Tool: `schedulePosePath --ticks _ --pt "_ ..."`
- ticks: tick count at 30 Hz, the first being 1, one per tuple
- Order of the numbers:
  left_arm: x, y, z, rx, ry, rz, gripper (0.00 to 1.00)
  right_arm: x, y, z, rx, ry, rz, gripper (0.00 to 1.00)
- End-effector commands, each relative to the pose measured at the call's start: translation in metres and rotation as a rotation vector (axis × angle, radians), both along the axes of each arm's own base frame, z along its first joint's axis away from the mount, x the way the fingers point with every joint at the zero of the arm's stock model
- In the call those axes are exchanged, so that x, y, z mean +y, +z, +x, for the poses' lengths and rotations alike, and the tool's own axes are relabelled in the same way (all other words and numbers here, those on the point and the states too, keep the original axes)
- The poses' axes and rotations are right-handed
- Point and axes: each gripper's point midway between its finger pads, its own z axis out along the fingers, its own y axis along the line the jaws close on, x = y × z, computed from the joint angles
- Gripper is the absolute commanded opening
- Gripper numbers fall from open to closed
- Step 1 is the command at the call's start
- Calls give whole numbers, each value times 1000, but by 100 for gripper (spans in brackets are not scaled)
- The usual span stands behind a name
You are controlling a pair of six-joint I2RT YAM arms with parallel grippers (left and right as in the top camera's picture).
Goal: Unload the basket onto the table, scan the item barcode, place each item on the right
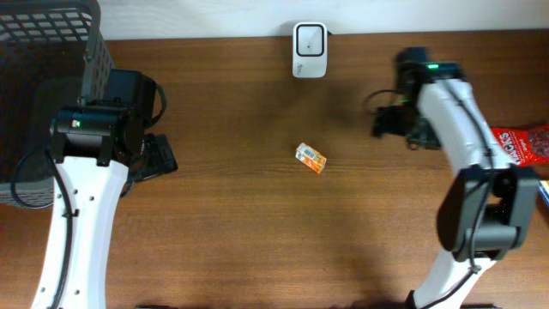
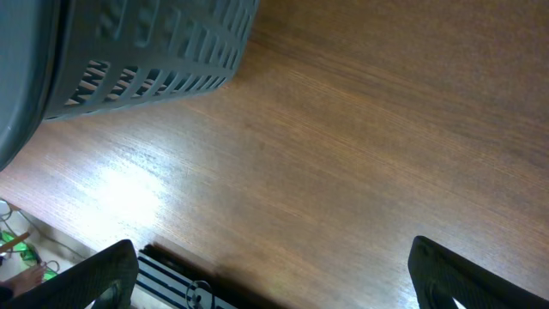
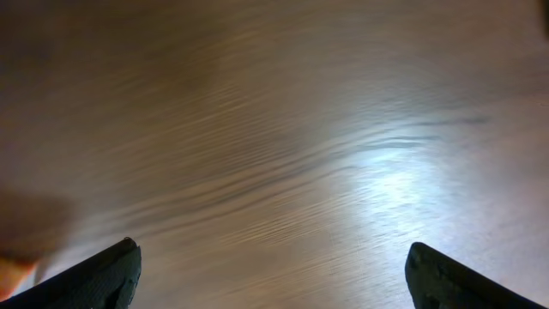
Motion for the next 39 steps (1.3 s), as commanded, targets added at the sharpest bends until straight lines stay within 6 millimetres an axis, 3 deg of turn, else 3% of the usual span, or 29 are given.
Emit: schedulePosePath --ticks 1,5,9,26,27,33,39 --pt "2 5 -3 -25 15 5 99 -23 0 -9 7 -144 134 98" --pt "2 5 -3 -25 15 5 99 -30 2 -16 8 -224 267 98" --pt "2 5 -3 -25 15 5 99 -41 2 -18 5 -252 264 98" --pt "2 5 -2 -27 12 6 99 -42 2 -12 -22 -244 260 98" --pt "-1 6 6 -67 34 -16 99 -42 2 -11 -24 -244 260 98" --pt "-32 7 30 -157 -4 -197 99 -42 2 -11 -24 -244 260 98" --pt "-110 7 56 -204 -191 -562 99 -42 2 -11 -24 -245 260 98"
